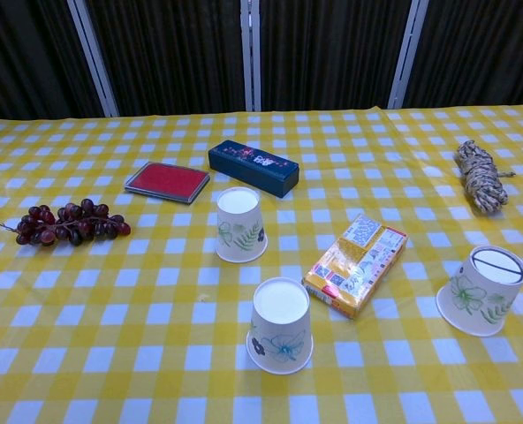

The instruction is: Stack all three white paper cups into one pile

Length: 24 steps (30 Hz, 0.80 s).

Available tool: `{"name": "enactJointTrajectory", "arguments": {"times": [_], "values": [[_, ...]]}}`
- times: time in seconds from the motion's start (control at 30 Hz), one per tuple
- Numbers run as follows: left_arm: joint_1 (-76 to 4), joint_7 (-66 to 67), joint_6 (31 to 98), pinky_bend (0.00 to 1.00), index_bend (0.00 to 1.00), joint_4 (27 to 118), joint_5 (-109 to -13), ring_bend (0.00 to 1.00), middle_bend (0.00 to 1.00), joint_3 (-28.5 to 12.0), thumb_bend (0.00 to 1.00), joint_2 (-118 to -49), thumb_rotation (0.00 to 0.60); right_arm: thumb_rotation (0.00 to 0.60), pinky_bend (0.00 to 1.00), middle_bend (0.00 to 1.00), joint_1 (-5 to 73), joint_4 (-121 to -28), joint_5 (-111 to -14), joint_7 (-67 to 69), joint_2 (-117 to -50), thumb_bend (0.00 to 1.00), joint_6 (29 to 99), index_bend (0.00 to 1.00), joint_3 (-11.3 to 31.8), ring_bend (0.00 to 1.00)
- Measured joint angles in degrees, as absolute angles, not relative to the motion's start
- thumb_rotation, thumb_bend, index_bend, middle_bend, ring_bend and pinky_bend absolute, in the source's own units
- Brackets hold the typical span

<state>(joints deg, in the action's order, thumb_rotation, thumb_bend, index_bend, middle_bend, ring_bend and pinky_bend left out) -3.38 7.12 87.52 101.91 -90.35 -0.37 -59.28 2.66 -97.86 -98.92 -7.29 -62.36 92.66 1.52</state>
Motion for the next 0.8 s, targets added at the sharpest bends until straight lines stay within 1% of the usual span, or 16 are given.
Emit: {"name": "enactJointTrajectory", "arguments": {"times": [0.23, 0.43, 0.53, 0.63, 0.73, 0.8], "values": [[-3.49, 6.16, 86.96, 0.00, 0.00, 101.91, -90.78, 0.00, 0.00, 0.03, 0.00, -58.90, 0.600, 0.600, 0.00, 0.00, 2.59, -98.09, -98.84, -7.51, -62.42, 0.00, 92.66, 0.00, 1.49, 0.00], [-6.11, 6.67, 84.06, 0.00, 0.00, 101.90, -92.00, 0.00, 0.00, -0.45, 0.00, -59.90, 0.600, 0.600, 0.00, 0.00, 2.51, -98.22, -98.11, -6.55, -62.02, 0.00, 92.77, 0.00, 1.73, 0.00], [-9.51, 6.06, 81.03, 0.00, 0.00, 101.86, -93.08, 0.00, 0.00, -1.69, 0.00, -60.84, 0.600, 0.600, 0.00, 0.00, 2.69, -98.28, -97.33, -6.02, -61.75, 0.00, 92.33, 0.00, 2.05, 0.00], [-14.34, 6.71, 76.56, 0.00, 0.00, 101.69, -93.80, 0.00, 0.00, -3.88, 0.00, -61.93, 0.600, 0.600, 0.00, 0.00, 2.95, -98.28, -96.61, -5.95, -61.59, 0.00, 91.77, 0.00, 2.34, 0.00], [-19.54, 9.12, 70.58, 0.01, 0.00, 101.46, -93.12, 0.00, 0.00, -6.52, 0.00, -63.62, 0.600, 0.600, 0.00, 0.00, 3.24, -98.08, -95.84, -6.14, -61.64, 0.00, 90.99, 0.00, 2.56, 0.00], [-23.47, 10.23, 65.55, 0.03, 0.03, 101.11, -91.59, 0.00, 0.00, -8.40, 0.00, -65.18, 0.600, 0.600, 0.00, 0.00, 3.40, -97.82, -95.43, -6.19, -61.75, 0.00, 90.64, 0.00, 2.69, 0.00]]}}
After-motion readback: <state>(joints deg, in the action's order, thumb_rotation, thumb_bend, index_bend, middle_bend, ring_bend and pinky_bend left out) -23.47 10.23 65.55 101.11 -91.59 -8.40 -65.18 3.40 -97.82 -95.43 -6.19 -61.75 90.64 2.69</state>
